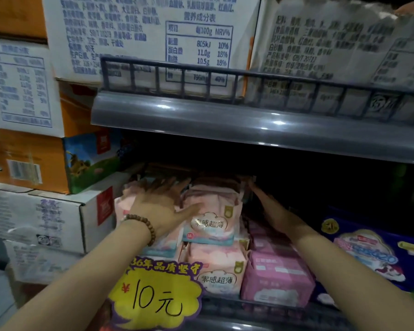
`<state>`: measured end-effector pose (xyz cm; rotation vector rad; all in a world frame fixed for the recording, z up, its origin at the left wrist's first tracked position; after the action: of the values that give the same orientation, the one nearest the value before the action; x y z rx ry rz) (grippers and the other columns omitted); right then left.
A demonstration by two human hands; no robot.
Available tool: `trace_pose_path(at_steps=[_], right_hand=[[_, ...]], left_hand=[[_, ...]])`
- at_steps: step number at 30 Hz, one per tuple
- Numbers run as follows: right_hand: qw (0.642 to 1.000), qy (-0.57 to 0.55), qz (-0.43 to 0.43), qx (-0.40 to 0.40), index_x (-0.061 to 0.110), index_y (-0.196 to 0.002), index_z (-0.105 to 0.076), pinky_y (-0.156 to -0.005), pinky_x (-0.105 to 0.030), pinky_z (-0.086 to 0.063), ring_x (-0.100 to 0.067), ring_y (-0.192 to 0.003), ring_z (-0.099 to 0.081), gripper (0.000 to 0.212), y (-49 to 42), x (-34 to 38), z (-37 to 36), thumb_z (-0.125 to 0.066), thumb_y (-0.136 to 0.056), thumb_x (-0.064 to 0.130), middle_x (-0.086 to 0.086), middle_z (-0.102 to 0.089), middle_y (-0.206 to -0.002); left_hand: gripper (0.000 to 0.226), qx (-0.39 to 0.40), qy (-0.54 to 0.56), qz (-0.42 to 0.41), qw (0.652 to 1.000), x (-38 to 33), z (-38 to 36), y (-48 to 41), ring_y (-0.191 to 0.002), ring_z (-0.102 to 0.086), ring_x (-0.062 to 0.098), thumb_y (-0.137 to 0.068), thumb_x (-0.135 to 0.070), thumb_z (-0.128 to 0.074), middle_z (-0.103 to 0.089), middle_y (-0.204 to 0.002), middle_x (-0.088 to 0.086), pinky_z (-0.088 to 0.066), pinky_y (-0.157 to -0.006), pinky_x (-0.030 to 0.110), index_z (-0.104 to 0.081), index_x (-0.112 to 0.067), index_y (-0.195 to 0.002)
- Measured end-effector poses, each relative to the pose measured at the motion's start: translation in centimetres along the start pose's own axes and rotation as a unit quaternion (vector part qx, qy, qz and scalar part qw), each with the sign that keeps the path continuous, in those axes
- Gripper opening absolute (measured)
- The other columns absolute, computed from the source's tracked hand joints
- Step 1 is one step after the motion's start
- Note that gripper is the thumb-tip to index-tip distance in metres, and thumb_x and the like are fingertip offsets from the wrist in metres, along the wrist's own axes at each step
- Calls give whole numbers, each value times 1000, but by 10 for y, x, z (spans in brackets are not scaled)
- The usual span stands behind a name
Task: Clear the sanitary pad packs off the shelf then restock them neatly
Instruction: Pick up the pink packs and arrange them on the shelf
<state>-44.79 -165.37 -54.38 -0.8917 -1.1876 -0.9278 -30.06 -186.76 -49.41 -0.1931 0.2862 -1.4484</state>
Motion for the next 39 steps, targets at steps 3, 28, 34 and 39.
trace_pose_path(at_steps=[3, 28, 34, 39], right_hand=[[997, -42, -25, 51, 31, -128, -59, -111, -42, -36, -19, -121, -57, 85, -48, -15, -18, -65, -59, 81, 2, -65, -124], [822, 547, 152, 43, 22, -106, -53, -110, -32, -18, -15, -104, -58, 47, 123, 8, -79, -75, -74, 48, 6, -63, -106], [937, 347, 45, 1, 19, -107, -61, -84, -26, -45, -14, -95, -61, 37, 119, 6, -29, -64, -85, 48, 3, -62, -100], [931, 351, -101, -10, 10, -135, -52, -109, -39, -34, -32, -127, -47, 69, 103, -13, -24, -14, -99, 56, -16, -51, -137]], left_hand=[[96, -26, -13, -8, 1000, 1, -3, -5, -136, -34, 15, -59, -85, 5, -35, -150, -9, -23, -112, 33, -14, -47, -146], [77, -13, -140, -224, 964, -55, -38, 75, -140, -29, 15, -75, -72, -4, -55, -129, -16, 20, -110, 51, -51, -41, -129], [70, -76, -99, -223, 967, -48, -29, 71, -142, -26, 22, -81, -71, -21, -42, -145, -3, 14, -113, 43, -45, -35, -136], [77, -103, -129, -215, 962, -48, -35, 66, -146, 0, 19, -79, -75, -12, -9, -158, -2, 20, -110, 44, -26, -41, -146]])
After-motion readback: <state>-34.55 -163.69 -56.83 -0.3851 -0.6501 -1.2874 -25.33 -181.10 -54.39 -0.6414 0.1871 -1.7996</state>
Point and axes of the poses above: each hand's wrist, its own y-axis away from the middle knuckle, its own z-axis out of the back of the hand, x = y × z, the point moved 9 cm from there along -y, towards the middle knuckle
